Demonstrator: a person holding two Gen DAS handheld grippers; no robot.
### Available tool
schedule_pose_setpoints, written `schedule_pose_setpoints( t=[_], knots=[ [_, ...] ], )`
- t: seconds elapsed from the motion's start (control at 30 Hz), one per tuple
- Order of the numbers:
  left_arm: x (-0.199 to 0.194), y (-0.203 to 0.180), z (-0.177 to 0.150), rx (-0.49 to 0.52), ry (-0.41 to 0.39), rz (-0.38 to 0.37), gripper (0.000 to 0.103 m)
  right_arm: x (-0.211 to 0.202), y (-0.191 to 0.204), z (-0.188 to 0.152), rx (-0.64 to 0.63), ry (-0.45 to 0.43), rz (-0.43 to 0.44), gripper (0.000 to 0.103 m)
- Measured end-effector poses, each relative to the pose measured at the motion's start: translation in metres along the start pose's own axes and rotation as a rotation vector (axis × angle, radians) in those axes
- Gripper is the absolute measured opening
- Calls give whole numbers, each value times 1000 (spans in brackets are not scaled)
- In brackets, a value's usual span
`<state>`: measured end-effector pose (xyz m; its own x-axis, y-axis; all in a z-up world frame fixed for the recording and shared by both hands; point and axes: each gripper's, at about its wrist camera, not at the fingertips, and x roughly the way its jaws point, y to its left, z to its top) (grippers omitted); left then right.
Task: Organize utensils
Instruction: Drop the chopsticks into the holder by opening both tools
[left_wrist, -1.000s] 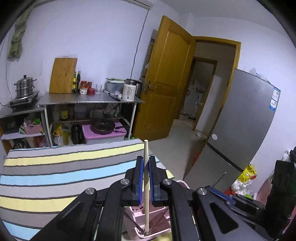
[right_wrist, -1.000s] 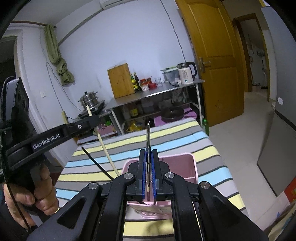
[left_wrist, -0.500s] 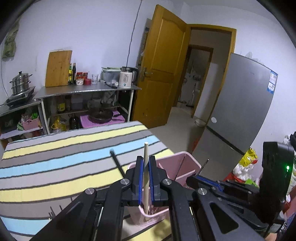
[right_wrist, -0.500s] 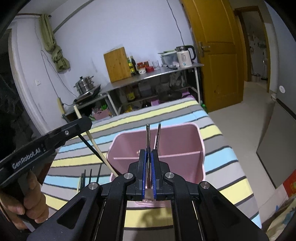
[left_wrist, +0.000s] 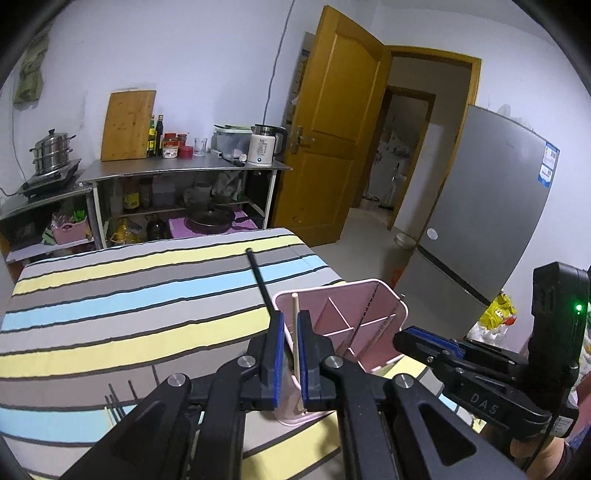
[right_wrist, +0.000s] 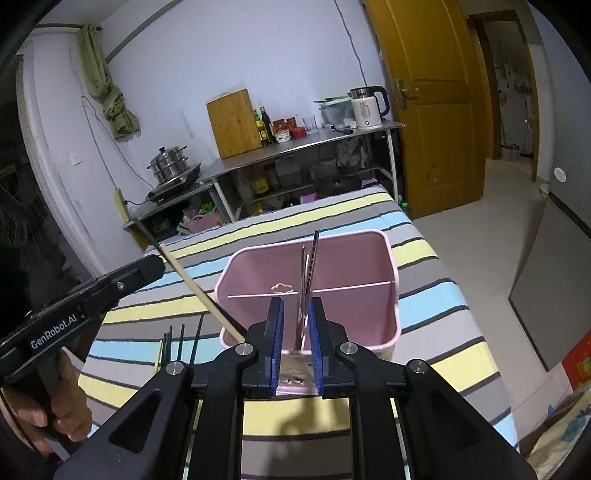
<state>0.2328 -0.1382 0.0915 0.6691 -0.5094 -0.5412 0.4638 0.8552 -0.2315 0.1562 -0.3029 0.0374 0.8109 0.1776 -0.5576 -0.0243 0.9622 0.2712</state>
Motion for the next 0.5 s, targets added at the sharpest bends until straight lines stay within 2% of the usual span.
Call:
schedule_pose_setpoints(
  t=[0.27, 0.5],
  knots=[
    [-37, 10, -17, -16, -27, 28, 7, -24, 8, -14, -12, -20, 31, 17],
    [-68, 27, -54, -41, -14, 82, 7, -40, 24, -37, -48, -20, 59, 17]
  ],
)
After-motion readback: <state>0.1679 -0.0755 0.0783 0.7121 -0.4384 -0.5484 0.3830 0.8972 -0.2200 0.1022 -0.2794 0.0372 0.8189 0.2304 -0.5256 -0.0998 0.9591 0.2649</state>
